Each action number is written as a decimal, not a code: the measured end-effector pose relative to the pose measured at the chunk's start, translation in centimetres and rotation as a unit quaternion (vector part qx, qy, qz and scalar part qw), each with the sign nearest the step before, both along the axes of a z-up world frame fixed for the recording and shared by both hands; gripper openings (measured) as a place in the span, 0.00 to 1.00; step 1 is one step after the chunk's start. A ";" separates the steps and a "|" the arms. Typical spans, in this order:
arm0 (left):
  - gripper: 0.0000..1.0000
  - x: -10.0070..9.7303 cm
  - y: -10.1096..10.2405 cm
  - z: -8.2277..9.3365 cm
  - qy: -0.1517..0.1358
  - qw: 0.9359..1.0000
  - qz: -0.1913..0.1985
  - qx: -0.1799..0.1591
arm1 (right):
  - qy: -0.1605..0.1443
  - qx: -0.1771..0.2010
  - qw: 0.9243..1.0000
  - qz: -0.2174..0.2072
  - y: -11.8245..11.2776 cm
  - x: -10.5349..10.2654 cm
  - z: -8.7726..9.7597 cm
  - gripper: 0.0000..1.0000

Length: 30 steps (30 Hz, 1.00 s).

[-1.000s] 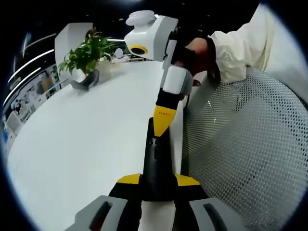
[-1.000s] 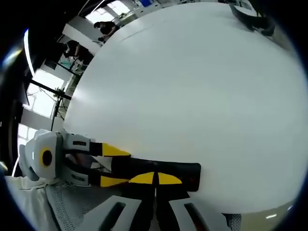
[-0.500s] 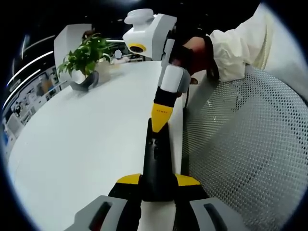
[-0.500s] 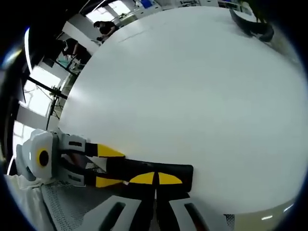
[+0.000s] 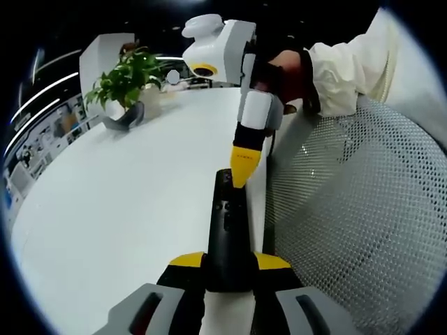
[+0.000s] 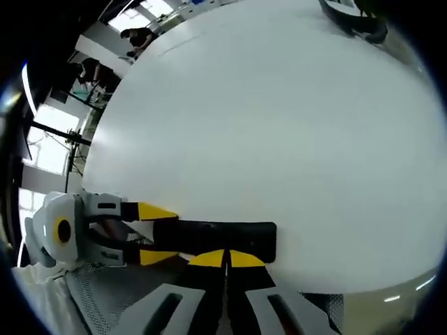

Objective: Press the specified remote control buttons in sequence, fully releasing each button before pressing the next.

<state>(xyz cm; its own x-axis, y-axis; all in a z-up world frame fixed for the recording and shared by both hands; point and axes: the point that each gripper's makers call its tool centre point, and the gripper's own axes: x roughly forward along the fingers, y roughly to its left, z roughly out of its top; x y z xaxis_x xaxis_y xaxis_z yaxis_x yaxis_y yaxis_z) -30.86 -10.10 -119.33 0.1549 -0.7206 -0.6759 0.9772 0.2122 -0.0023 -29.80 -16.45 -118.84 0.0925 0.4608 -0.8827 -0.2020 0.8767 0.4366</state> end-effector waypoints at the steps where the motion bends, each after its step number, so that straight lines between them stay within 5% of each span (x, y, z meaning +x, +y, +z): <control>1: 0.25 0.0 0.0 0.0 0.000 1.000 0.000 0.000 | -0.001 -0.001 1.000 0.000 -0.1 0.1 -0.1 0.00; 25: 0.25 0.0 -0.1 0.0 -0.001 1.000 -0.002 -0.003 | 0.001 -0.009 1.000 -0.005 -0.2 -0.1 -0.5 0.00; 30: 0.25 0.0 -0.2 0.1 -0.002 1.000 0.000 -0.004 | -0.028 -0.033 0.999 0.015 -0.1 -0.3 -0.4 0.00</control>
